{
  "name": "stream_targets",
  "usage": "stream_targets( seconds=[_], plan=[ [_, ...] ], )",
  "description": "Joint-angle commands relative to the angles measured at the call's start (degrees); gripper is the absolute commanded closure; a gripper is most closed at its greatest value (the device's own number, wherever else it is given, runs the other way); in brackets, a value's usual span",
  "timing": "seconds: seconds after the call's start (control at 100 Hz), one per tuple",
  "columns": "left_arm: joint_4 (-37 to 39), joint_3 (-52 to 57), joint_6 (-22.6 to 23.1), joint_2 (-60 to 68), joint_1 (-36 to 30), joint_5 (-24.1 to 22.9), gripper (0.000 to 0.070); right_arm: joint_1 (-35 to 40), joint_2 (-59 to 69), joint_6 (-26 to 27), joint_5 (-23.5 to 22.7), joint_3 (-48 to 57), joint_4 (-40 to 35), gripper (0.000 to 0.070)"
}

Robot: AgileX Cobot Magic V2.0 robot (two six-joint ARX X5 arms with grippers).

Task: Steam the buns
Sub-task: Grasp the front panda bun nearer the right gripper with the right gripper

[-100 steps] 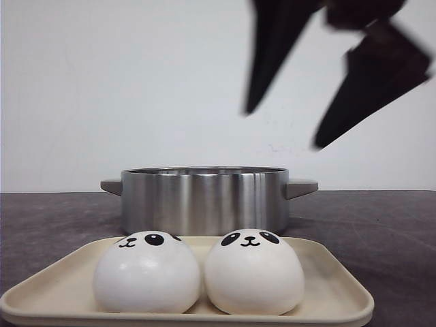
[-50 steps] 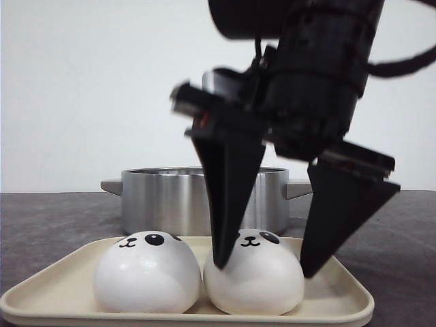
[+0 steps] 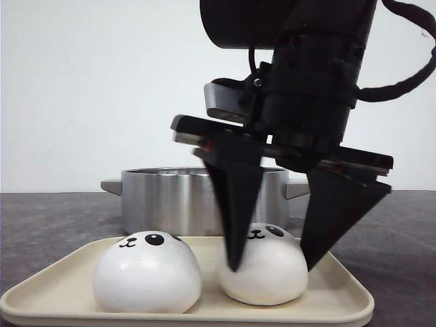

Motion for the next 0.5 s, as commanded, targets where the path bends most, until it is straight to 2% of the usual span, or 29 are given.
stream_targets(
  seconds=[0.0, 0.05, 0.15, 0.27, 0.49],
  plan=[
    [0.4, 1.0, -0.2, 0.3, -0.5, 0.0, 0.0062, 0.6, 0.9, 0.7, 0.6, 0.7, 0.2, 0.0604],
    [0.4, 1.0, -0.2, 0.3, -0.5, 0.0, 0.0062, 0.6, 0.9, 0.7, 0.7, 0.7, 0.2, 0.0699],
    [0.4, 1.0, -0.2, 0.3, -0.5, 0.0, 0.0062, 0.6, 0.9, 0.5, 1.0, 0.7, 0.2, 0.0700],
    [0.4, 1.0, -0.2, 0.3, -0.5, 0.0, 0.0062, 1.1, 0.7, 0.4, 4.0, 0.7, 0.7, 0.0700],
    [0.2, 1.0, 0.2, 0.2, -0.5, -0.6, 0.0062, 5.0, -9.2, -0.4, 3.7, 7.2, -2.3, 0.0700]
  ],
)
